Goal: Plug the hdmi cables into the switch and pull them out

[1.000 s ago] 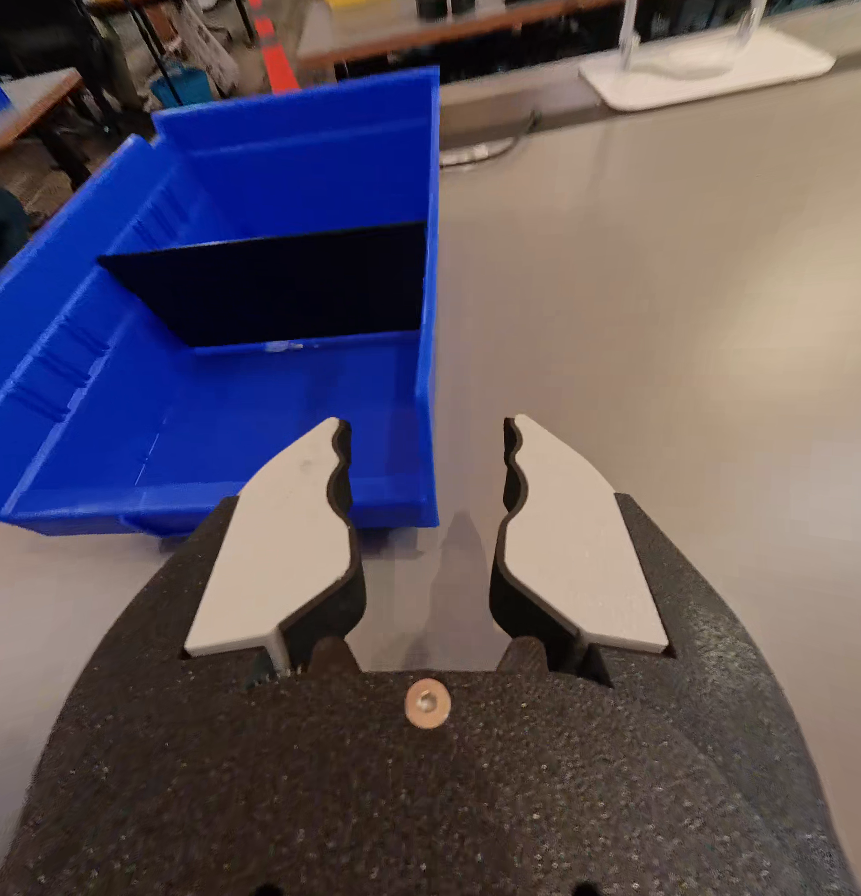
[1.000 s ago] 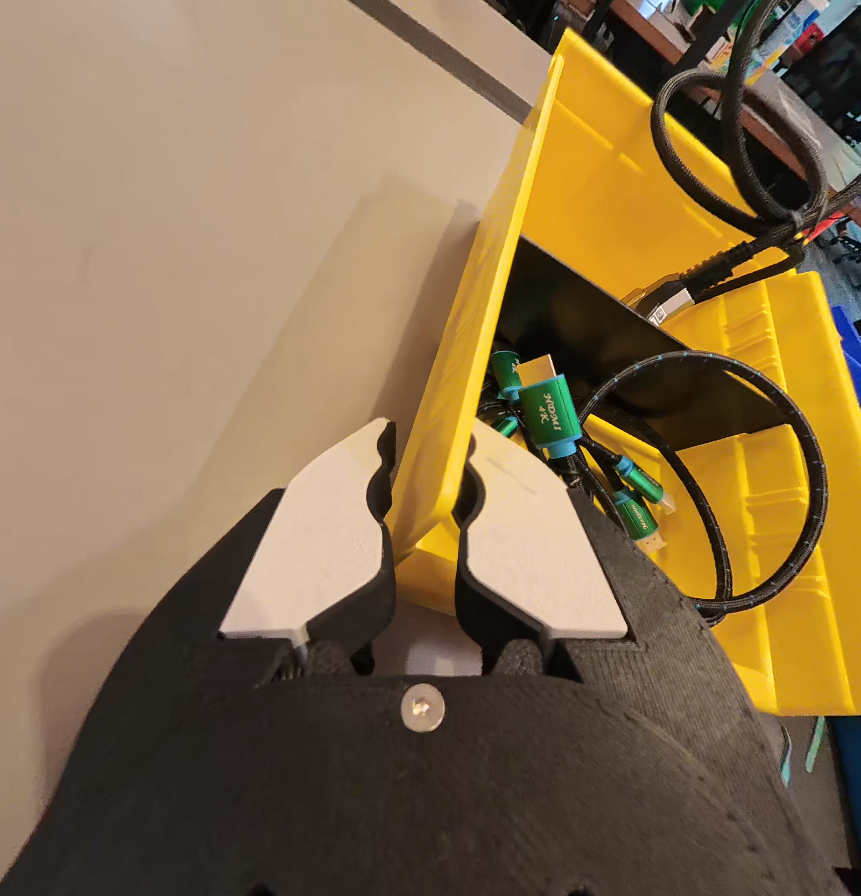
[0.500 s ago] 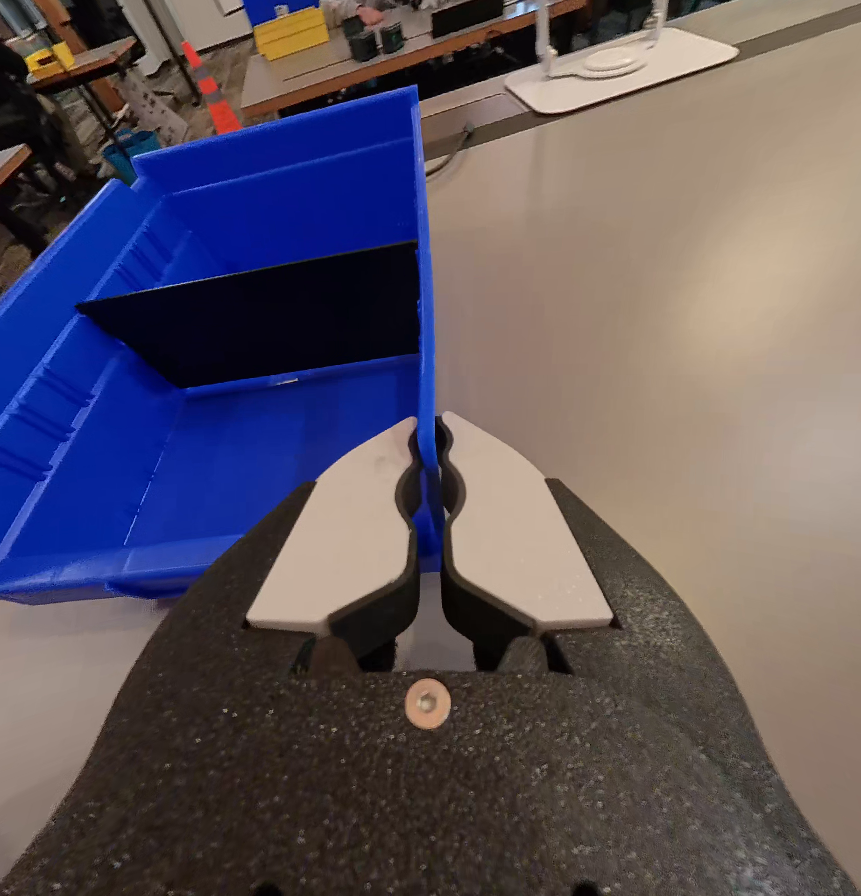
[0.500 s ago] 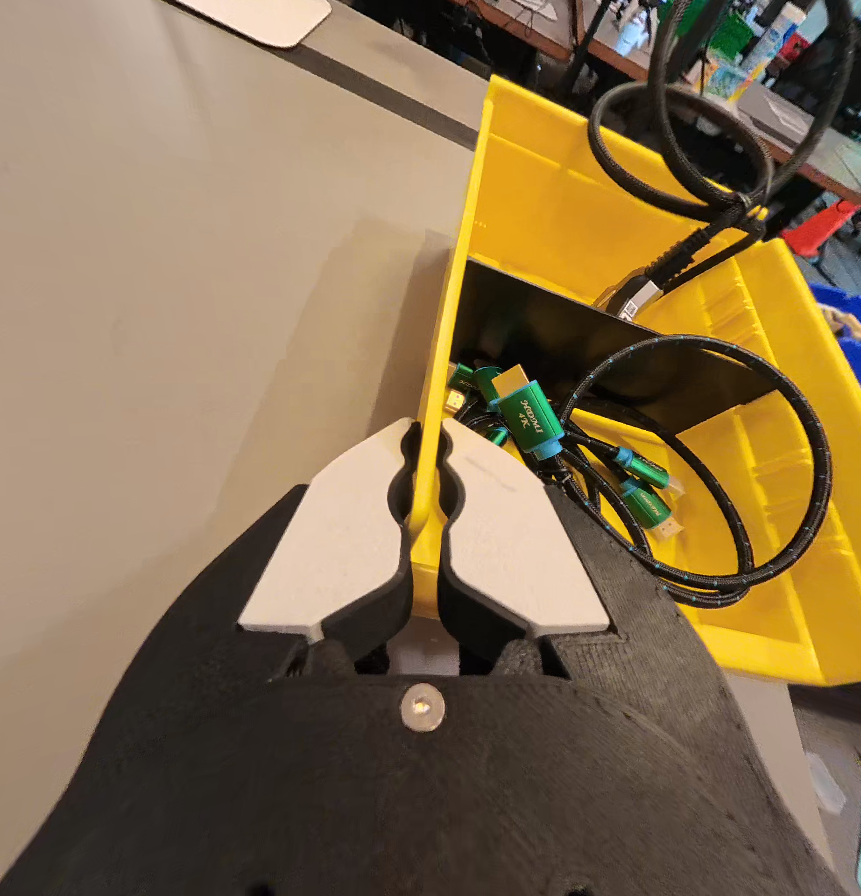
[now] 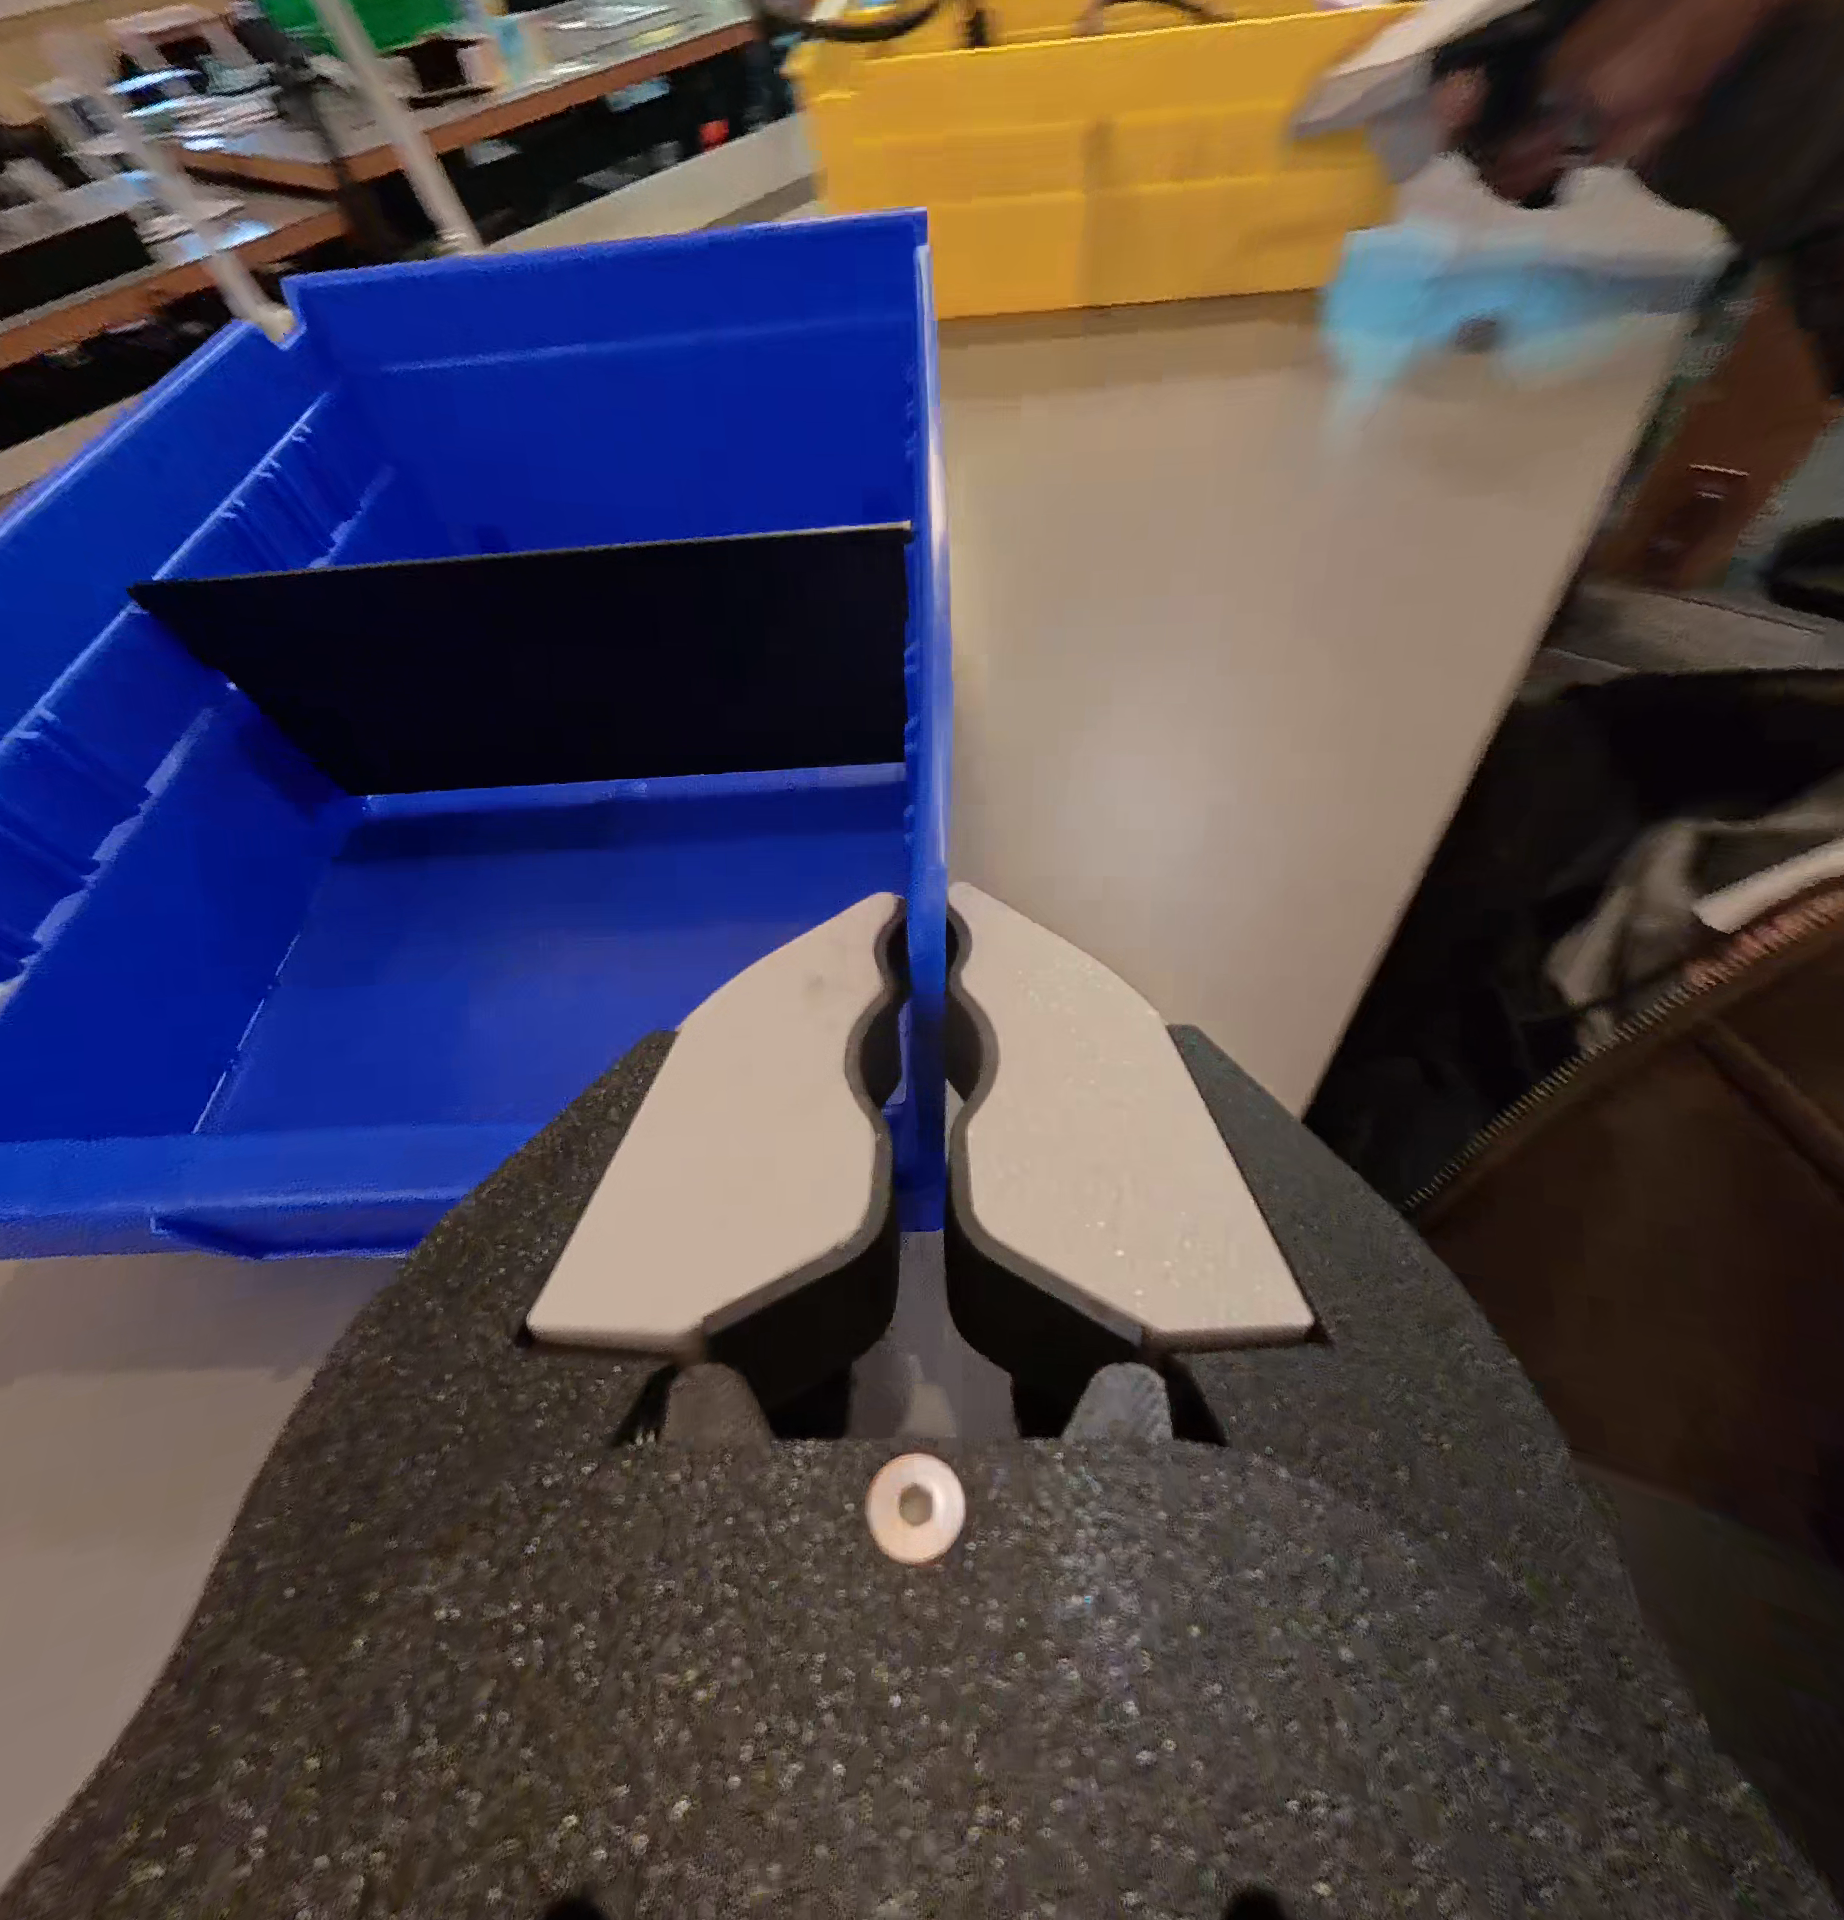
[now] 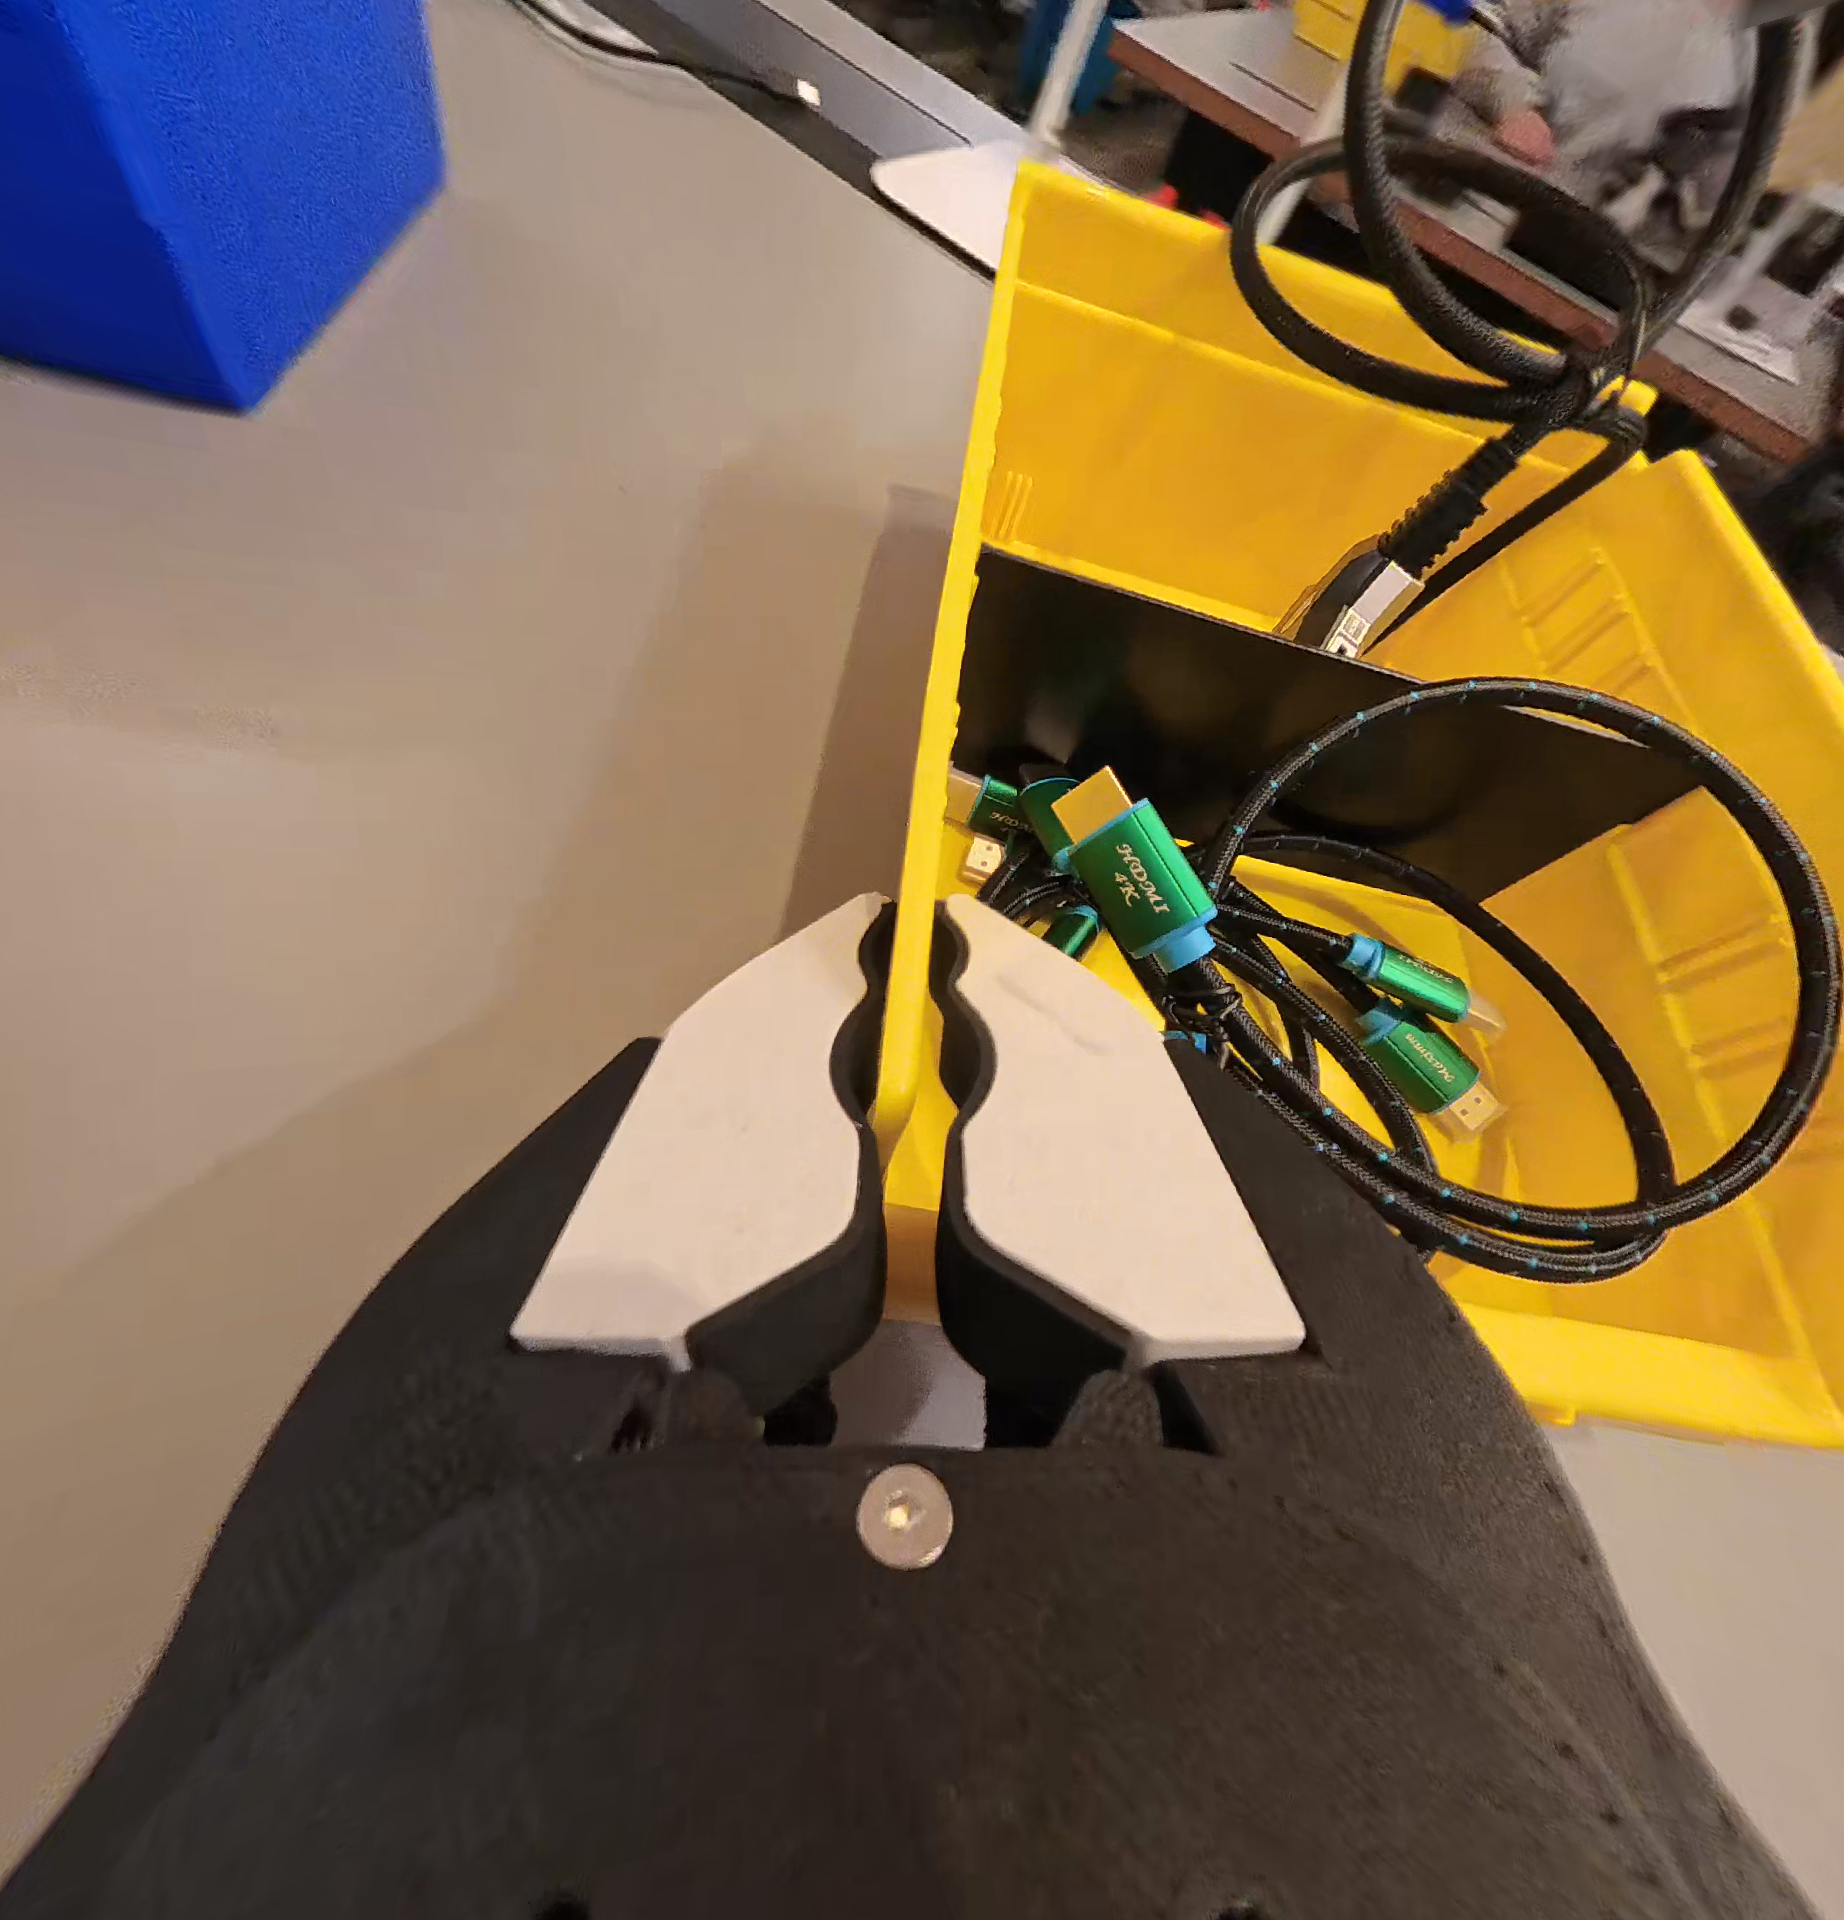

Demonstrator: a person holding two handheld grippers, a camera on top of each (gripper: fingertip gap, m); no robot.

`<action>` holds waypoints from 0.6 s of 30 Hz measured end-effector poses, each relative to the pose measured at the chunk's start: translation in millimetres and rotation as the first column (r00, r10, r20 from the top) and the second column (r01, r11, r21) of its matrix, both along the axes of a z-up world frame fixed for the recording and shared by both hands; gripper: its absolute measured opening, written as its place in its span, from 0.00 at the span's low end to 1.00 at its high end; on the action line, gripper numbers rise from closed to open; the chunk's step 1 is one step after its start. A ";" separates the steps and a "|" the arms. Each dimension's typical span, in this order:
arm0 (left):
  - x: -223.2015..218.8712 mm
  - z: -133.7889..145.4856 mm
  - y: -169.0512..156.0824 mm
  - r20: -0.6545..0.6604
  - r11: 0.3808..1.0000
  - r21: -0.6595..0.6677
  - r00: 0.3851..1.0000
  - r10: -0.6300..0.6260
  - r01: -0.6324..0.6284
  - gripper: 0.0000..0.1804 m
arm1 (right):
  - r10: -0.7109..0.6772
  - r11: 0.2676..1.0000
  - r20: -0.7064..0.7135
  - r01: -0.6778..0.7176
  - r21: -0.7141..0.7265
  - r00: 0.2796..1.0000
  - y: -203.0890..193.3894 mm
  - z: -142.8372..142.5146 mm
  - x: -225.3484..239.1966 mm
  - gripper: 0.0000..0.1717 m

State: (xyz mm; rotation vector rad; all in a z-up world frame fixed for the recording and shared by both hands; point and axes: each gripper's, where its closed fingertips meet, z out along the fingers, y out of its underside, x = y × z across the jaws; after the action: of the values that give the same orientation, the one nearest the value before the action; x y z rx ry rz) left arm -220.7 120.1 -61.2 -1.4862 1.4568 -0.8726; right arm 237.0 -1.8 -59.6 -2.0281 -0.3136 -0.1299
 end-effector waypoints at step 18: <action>39.8 0.8 -111.3 0.056 0.774 -0.100 0.780 -0.624 0.626 0.02 | 0.623 0.781 -0.067 -0.625 -0.002 0.779 103.7 0.5 -96.4 0.03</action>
State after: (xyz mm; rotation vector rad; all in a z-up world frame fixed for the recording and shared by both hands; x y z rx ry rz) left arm -180.9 8.8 -60.4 -1.0503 1.9588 -1.3811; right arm 140.5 102.0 -59.1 -1.8420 -0.9365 0.3573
